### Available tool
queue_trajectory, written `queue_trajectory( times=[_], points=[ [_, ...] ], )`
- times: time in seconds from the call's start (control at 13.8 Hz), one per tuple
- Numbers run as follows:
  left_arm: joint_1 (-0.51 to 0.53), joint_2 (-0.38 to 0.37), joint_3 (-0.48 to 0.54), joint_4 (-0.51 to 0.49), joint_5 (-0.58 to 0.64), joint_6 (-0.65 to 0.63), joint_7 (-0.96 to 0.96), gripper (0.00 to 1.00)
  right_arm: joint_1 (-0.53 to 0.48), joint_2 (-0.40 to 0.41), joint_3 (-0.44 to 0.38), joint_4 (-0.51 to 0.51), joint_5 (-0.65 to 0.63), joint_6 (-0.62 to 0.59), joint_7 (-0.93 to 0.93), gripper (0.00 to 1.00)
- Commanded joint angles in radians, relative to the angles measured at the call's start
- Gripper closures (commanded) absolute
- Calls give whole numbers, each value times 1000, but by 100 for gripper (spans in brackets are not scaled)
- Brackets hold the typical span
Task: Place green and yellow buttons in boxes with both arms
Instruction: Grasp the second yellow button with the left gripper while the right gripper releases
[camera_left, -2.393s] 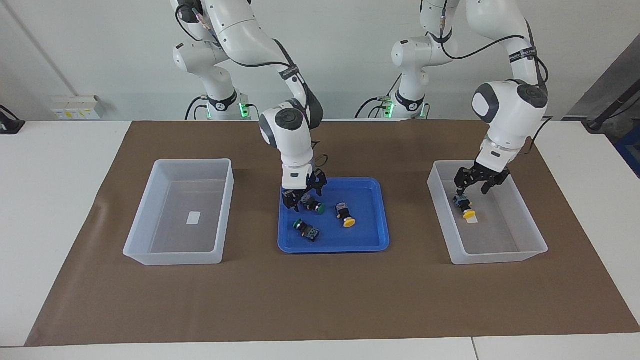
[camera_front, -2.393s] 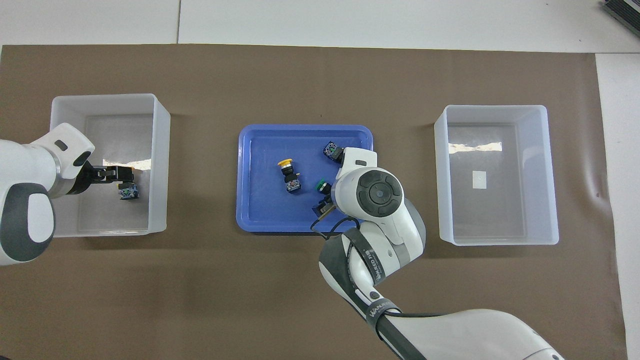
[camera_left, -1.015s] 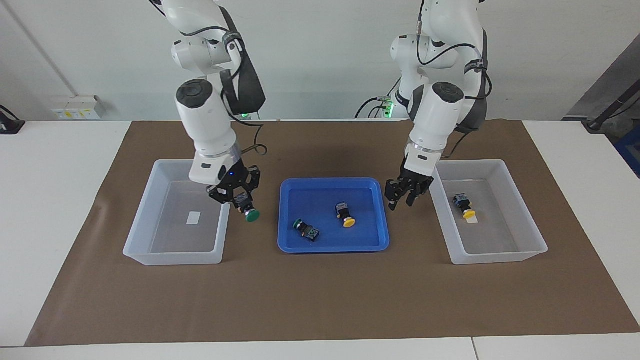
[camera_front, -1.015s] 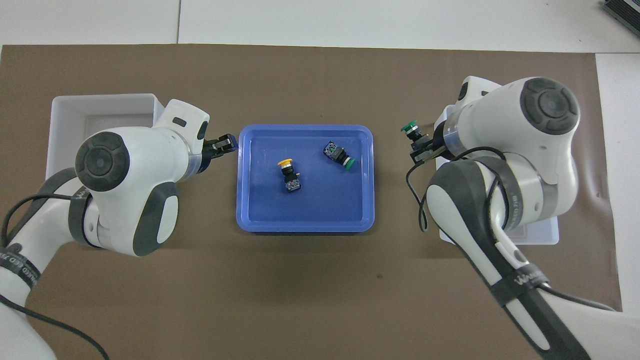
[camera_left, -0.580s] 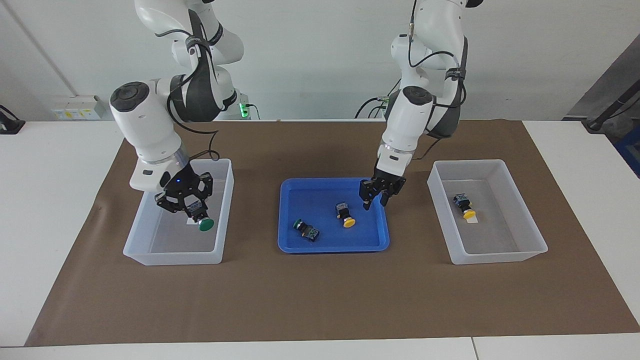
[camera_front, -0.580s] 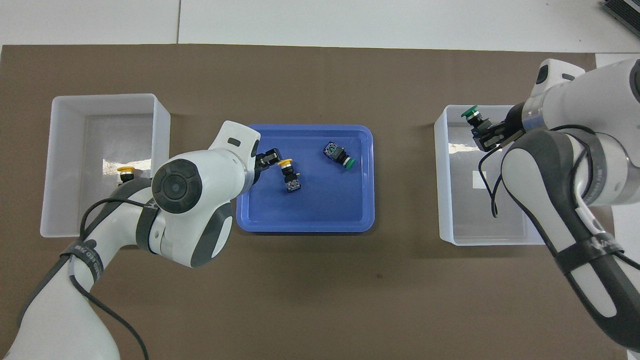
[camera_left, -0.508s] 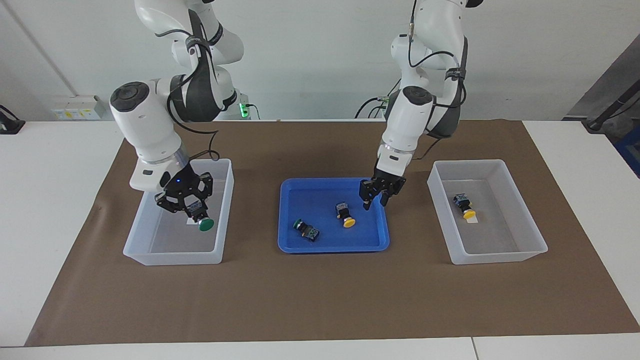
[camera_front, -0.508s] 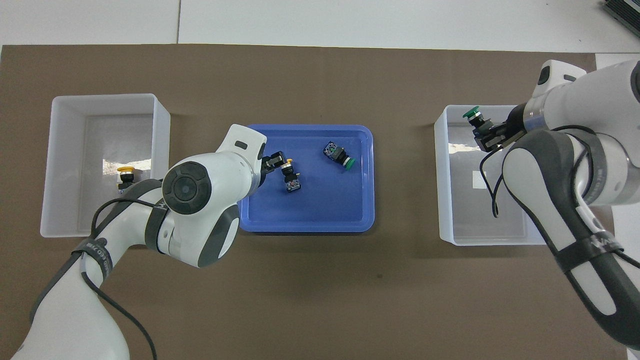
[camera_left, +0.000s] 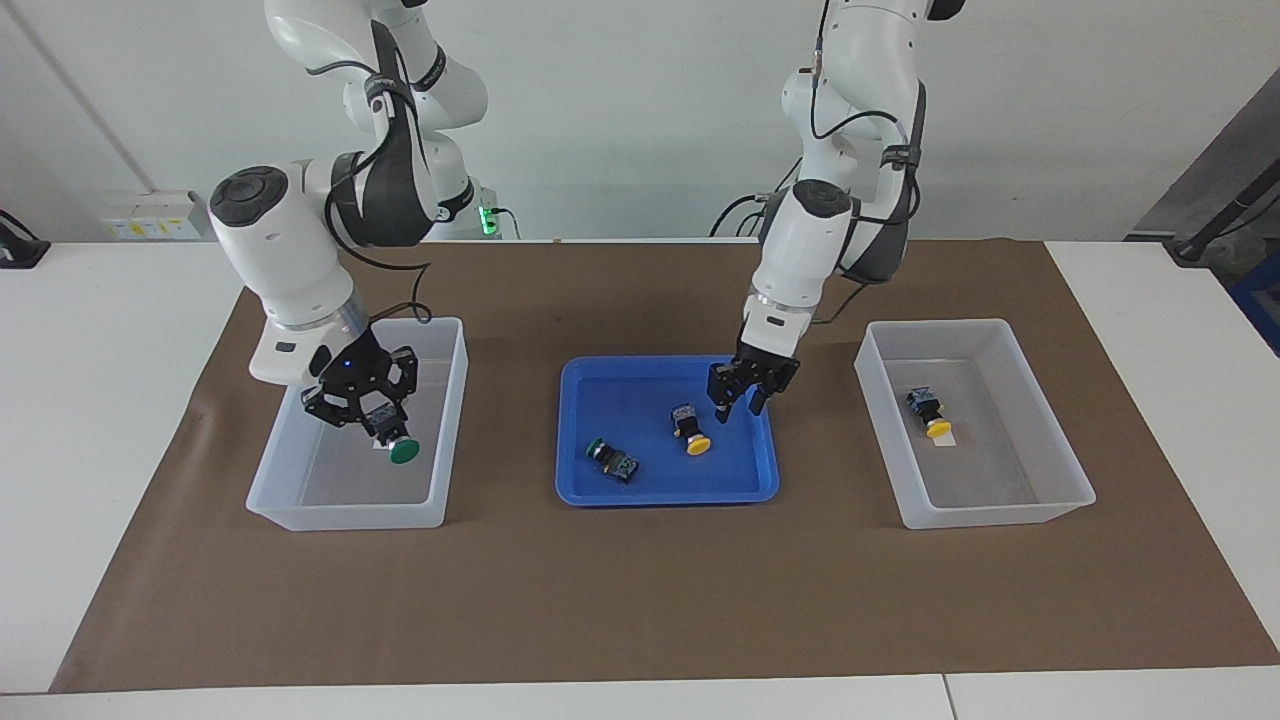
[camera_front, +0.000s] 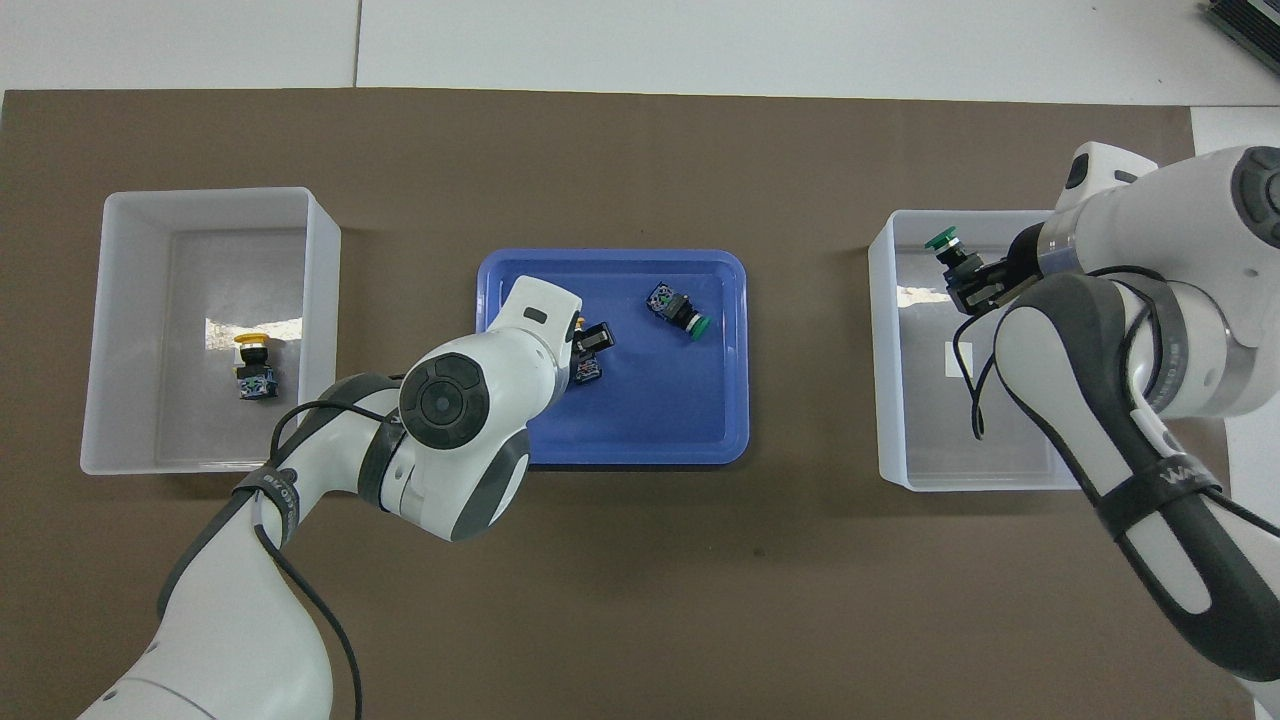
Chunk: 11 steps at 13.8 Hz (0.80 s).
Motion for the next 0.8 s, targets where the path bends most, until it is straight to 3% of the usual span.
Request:
queue_trajectory(
  times=[0.0,0.36,0.58,0.65,0.73],
  points=[
    [-34,17,16,0,-15,30,-9,50,-19,-14,12,-38,0,34,-15,100],
    [-34,17,16,2,-15,27,-6,100,-36,1,12,-103,1,99,-8,98],
    [-22,17,18,20,-15,2,-4,100,-52,4,12,-153,1,140,-3,90],
    [-17,17,19,40,-15,-22,-3,100,-53,6,12,-162,1,149,2,83],
    [-3,14,23,55,-15,-53,5,100,-56,9,12,-165,1,154,9,54]
  ],
)
